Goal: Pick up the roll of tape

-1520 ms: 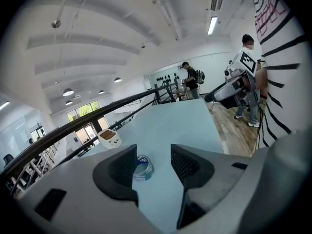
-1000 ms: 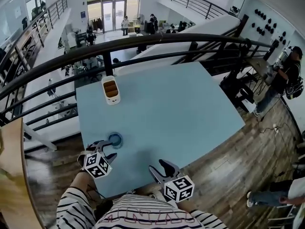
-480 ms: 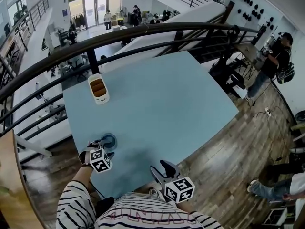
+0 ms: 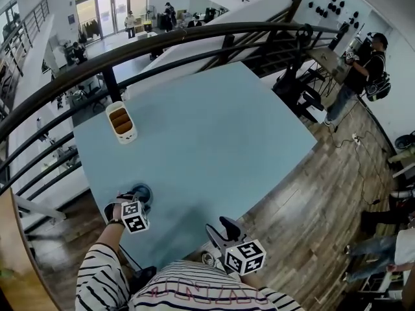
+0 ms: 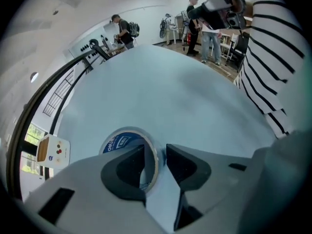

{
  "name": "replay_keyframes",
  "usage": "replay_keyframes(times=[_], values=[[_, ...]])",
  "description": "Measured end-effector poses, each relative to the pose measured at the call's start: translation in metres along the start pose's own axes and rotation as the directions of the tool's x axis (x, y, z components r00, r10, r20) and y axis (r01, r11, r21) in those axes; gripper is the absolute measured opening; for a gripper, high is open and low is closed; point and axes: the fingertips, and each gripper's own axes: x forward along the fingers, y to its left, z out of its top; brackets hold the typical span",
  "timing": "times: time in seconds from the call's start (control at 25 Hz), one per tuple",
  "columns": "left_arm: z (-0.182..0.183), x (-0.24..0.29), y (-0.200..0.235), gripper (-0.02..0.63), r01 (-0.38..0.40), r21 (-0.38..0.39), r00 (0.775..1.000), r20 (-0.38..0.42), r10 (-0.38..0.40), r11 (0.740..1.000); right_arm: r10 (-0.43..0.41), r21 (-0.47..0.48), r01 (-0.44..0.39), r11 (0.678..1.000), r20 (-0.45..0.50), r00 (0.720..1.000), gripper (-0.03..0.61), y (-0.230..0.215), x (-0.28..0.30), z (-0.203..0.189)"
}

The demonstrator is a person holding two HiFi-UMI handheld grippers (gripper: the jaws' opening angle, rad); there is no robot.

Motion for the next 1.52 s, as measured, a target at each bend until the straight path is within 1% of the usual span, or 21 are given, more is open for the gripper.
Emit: replay_keyframes(times=[0.04, 0.12, 0.2, 0.28, 0.48, 0.56, 0.72, 0.88, 1.08, 1.36, 1.52], values=[[-0.001, 0.001, -0.001, 0.147, 0.009, 0.017, 1.000, -0.015, -0.009, 1.000, 0.001, -0.001, -0.001, 1.000, 0.000, 1.000, 0.221, 0.000, 0.000, 0.001], [-0.003, 0.000, -0.005, 0.119, 0.035, 0.038, 0.999, -0.041, -0.033, 0.999, 0.006, -0.007, -0.006, 1.000, -0.002, 1.000, 0.221, 0.002, 0.001, 0.001], [-0.002, -0.001, -0.008, 0.103, 0.044, 0.032, 0.998, -0.051, -0.042, 0.999, 0.015, -0.014, -0.015, 1.000, -0.004, 1.000, 0.221, 0.004, 0.002, 0.000], [0.000, -0.002, -0.007, 0.095, 0.034, 0.012, 0.998, -0.056, -0.033, 0.999, 0.027, -0.022, -0.027, 0.999, -0.007, 1.000, 0.221, 0.004, 0.002, 0.002], [-0.003, -0.005, -0.008, 0.084, -0.031, -0.009, 0.997, -0.072, 0.030, 0.999, 0.052, -0.044, -0.052, 0.998, -0.003, 0.999, 0.221, 0.006, -0.002, 0.007], [-0.003, -0.006, -0.006, 0.084, -0.066, -0.032, 0.995, -0.074, 0.063, 0.997, 0.058, -0.051, -0.058, 0.997, -0.001, 0.998, 0.221, 0.003, -0.005, 0.008], [0.008, -0.017, 0.002, 0.083, -0.152, -0.088, 0.988, -0.043, 0.148, 0.985, 0.075, -0.061, -0.075, 0.995, 0.000, 0.997, 0.221, -0.005, -0.009, 0.007], [0.023, -0.041, 0.007, 0.083, -0.244, -0.163, 0.969, 0.004, 0.248, 0.956, 0.105, -0.082, -0.105, 0.991, -0.004, 0.994, 0.221, -0.006, -0.013, 0.006], [0.043, -0.075, 0.002, 0.083, -0.343, -0.242, 0.930, 0.051, 0.365, 0.908, 0.146, -0.114, -0.145, 0.983, -0.004, 0.989, 0.221, -0.003, -0.019, 0.008], [0.066, -0.116, -0.024, 0.083, -0.429, -0.346, 0.872, 0.083, 0.482, 0.835, 0.220, -0.156, -0.219, 0.963, -0.014, 0.975, 0.221, 0.008, -0.026, 0.007], [0.078, -0.134, -0.043, 0.083, -0.466, -0.410, 0.833, 0.093, 0.545, 0.784, 0.258, -0.182, -0.259, 0.949, -0.028, 0.966, 0.221, 0.014, -0.026, 0.003]])
